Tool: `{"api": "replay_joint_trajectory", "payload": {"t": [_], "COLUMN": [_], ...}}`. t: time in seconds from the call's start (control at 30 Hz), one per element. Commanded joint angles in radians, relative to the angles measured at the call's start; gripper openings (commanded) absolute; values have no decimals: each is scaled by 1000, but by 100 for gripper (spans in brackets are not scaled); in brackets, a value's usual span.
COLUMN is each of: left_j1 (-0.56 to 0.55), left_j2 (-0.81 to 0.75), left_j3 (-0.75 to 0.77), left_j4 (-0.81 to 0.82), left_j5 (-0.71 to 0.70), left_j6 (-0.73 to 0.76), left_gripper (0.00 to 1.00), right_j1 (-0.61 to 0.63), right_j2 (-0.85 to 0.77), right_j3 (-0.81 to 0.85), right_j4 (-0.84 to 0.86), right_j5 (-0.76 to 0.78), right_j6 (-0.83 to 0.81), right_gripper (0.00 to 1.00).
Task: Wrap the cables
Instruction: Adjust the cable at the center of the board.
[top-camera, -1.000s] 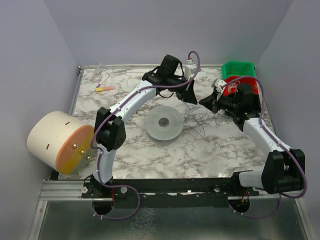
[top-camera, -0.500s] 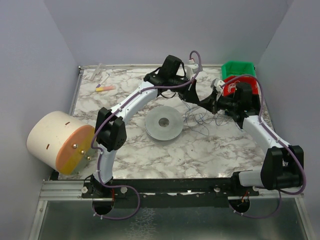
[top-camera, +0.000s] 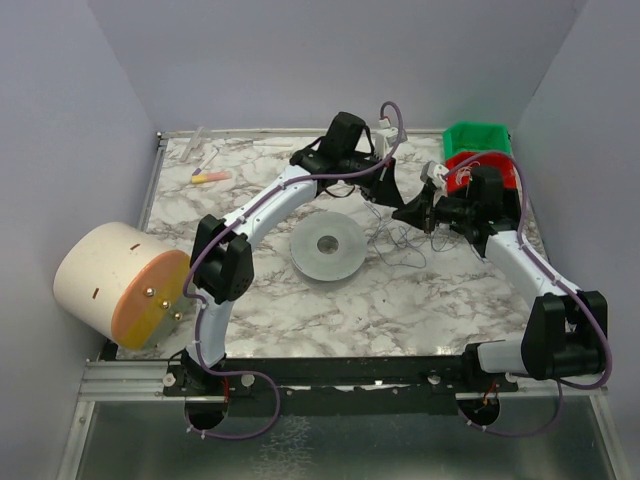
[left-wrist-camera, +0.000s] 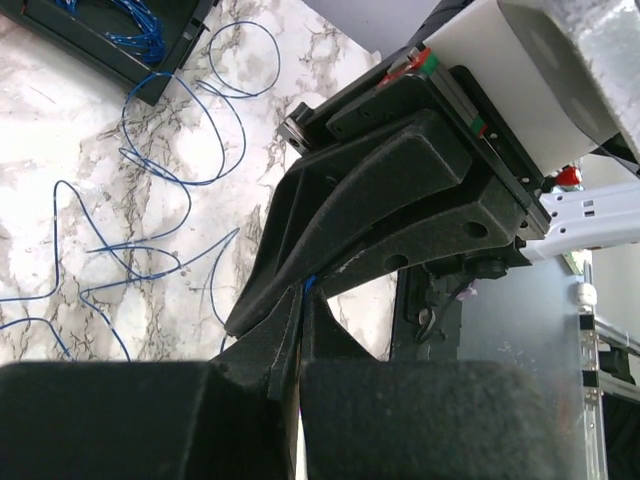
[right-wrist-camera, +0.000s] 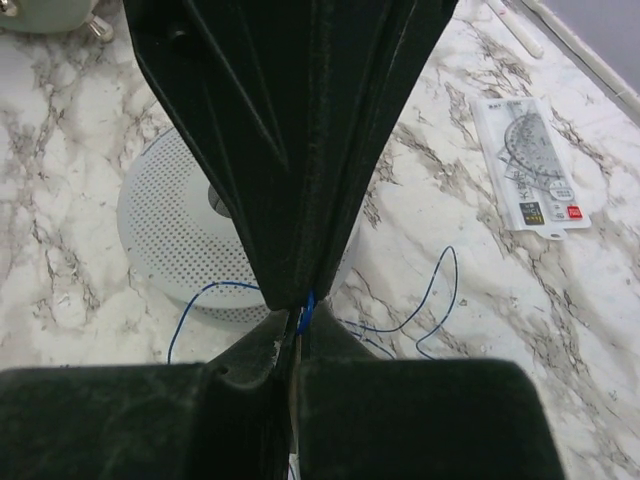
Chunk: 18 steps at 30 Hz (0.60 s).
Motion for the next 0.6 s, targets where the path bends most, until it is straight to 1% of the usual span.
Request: {"api": "replay_joint_trajectory", "payload": {"t": [0.0,0.1,0.2,0.3,0.37,0.47,0.57], "left_j1": [-3,-3,-2,-3,-2,-1,2], "left_j2": [-41,-55,-69,-84,-89,-92,-90], "left_j3": [-27,-39,-57,-80,-88,-92,-90], "left_j4": [40,47,54,74,84,95,101], "left_j5": [-50,-63,-75,-81,-84,-82,-76], "left_j6": [-10,-9,-10,-20,-28,-41,-50], "left_gripper": [0,0,0,0,0,0,0], "right_j1": [6,4,-3,-16,-16,-17,-24], "right_j2": [1,14,32,46,43,35,32], "right_j3": [39,42,46,57,56,55,68], "right_j4": [-11,28,89,92,90,95,47], "right_j5": [-71,-73,-29,-47,-69,-107,-134], "right_j6": [28,104,214,254,258,267,230], "right_gripper": [1,0,1,1,6,8,16]}}
